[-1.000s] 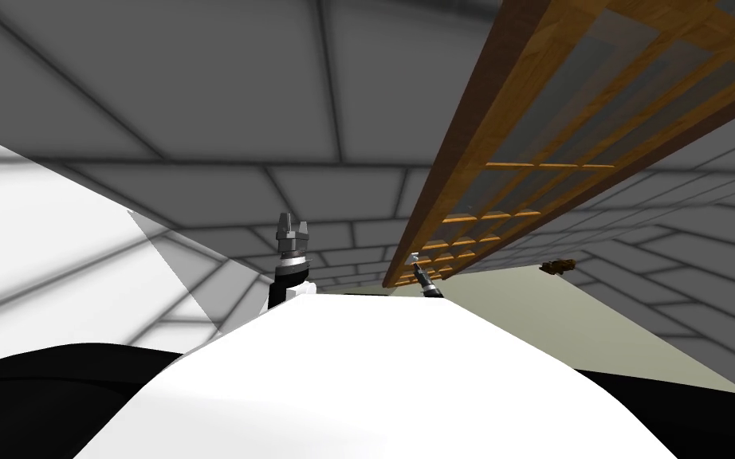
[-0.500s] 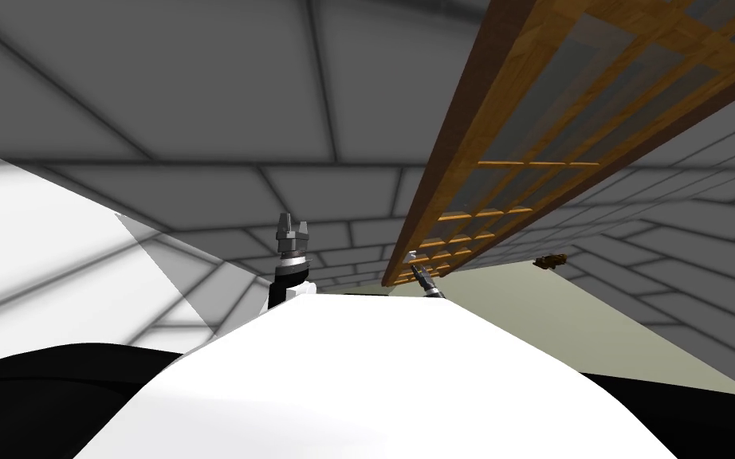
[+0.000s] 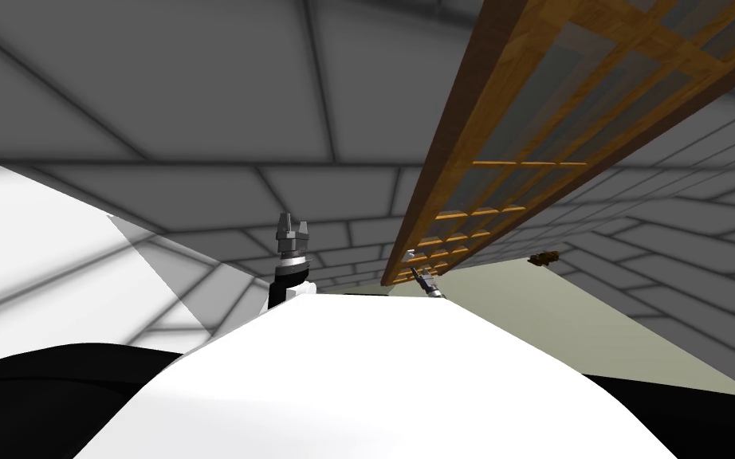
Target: Pull the door open
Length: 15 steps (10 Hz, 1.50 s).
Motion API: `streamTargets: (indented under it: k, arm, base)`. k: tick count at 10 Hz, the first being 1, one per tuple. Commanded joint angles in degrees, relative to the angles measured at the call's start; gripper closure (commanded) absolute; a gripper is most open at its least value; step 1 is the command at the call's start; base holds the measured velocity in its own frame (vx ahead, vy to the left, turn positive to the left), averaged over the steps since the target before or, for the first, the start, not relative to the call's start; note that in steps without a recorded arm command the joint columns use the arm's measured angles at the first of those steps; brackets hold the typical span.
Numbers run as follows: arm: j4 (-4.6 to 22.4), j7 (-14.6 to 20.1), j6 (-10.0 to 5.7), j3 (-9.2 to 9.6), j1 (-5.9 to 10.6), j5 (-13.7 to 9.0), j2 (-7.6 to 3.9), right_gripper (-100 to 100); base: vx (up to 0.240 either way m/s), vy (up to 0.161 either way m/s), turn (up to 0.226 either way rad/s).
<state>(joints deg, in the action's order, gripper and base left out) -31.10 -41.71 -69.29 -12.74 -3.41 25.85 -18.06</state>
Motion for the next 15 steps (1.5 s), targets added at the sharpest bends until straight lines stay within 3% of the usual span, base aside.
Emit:
streamTargets:
  k: [1,6,10,11,12,15]
  arm:
    - [-0.5,-2.9,-0.80,-0.43,-0.82,0.9,-0.27,-100]
    - [-0.9,-10.7,-2.84,-1.49,-2.39,3.0,-0.86,-100]
    - [-1.2,-14.8,-4.25,-2.24,-3.52,4.5,-1.27,-100]
    - [-1.5,-14.0,-3.89,-2.12,-3.54,4.3,-1.22,-100]
    - [-2.4,-15.3,-1.95,-1.59,-3.60,1.9,-0.86,-100]
    - [-3.7,-17.0,1.05,-0.77,-3.62,-1.7,-0.30,-100]
  base:
    - [-0.011,-0.001,-0.062]
    - [-0.011,-0.001,-0.042]
    - [-0.010,-0.001,-0.035]
    - [0.000,0.000,0.000]
    - [0.023,-0.002,0.254]
    - [0.042,-0.016,0.218]
